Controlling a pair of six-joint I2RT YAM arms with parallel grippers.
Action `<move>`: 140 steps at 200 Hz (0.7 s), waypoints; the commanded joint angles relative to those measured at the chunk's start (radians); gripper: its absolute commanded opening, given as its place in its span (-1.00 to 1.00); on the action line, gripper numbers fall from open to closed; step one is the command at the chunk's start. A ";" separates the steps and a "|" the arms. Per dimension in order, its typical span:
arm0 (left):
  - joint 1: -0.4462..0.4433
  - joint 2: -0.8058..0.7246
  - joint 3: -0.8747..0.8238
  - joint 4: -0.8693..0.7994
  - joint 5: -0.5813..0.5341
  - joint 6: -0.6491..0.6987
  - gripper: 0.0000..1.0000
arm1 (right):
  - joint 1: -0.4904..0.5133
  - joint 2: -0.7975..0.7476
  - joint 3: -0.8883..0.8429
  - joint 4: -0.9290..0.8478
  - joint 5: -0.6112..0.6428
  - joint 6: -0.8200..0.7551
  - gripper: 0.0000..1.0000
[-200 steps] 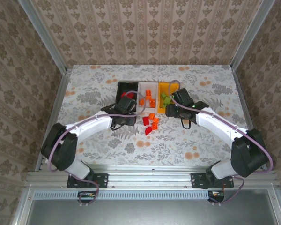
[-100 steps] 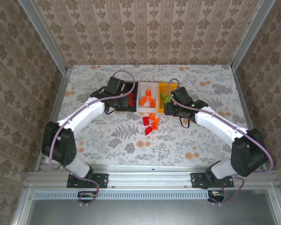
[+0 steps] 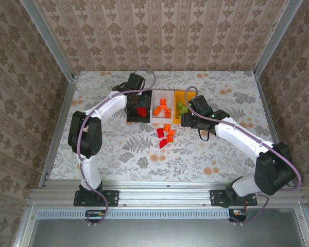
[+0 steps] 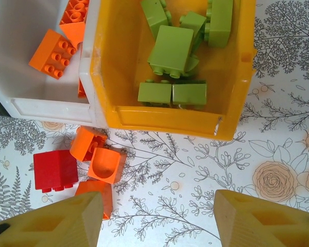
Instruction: Sort the legos into containers by color
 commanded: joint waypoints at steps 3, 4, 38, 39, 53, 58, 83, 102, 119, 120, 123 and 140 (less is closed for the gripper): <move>0.005 -0.004 0.069 -0.051 0.013 0.040 0.35 | 0.017 -0.018 0.021 -0.039 -0.012 -0.003 0.20; 0.006 -0.005 0.071 -0.052 0.012 0.040 0.36 | 0.018 -0.018 0.021 -0.040 -0.012 -0.004 0.20; 0.004 -0.169 -0.050 -0.016 0.003 0.008 0.50 | 0.131 0.031 0.036 -0.031 0.016 0.025 0.20; 0.005 -0.176 -0.058 -0.013 0.004 0.007 0.50 | 0.136 0.034 0.036 -0.029 0.017 0.027 0.20; 0.005 -0.284 -0.189 0.026 0.013 -0.029 0.53 | 0.198 0.095 0.055 -0.018 0.024 0.037 0.18; 0.006 -0.325 -0.239 0.047 0.020 -0.045 0.55 | 0.217 0.120 0.067 -0.019 0.030 0.038 0.18; 0.005 -0.529 -0.535 0.144 0.051 -0.136 0.63 | 0.283 0.232 0.124 -0.007 0.043 0.043 0.17; 0.007 -0.665 -0.721 0.179 0.062 -0.193 0.67 | 0.304 0.310 0.186 -0.006 0.047 0.032 0.17; 0.007 -0.786 -0.842 0.169 0.050 -0.224 0.69 | 0.307 0.381 0.243 -0.021 0.066 0.025 0.16; 0.007 -0.793 -0.848 0.168 0.049 -0.226 0.69 | 0.307 0.384 0.247 -0.022 0.067 0.024 0.16; 0.008 -0.814 -0.865 0.165 0.050 -0.231 0.69 | 0.307 0.396 0.255 -0.023 0.071 0.023 0.16; 0.008 -0.926 -0.955 0.155 0.062 -0.264 0.71 | 0.306 0.452 0.299 -0.030 0.064 0.020 0.15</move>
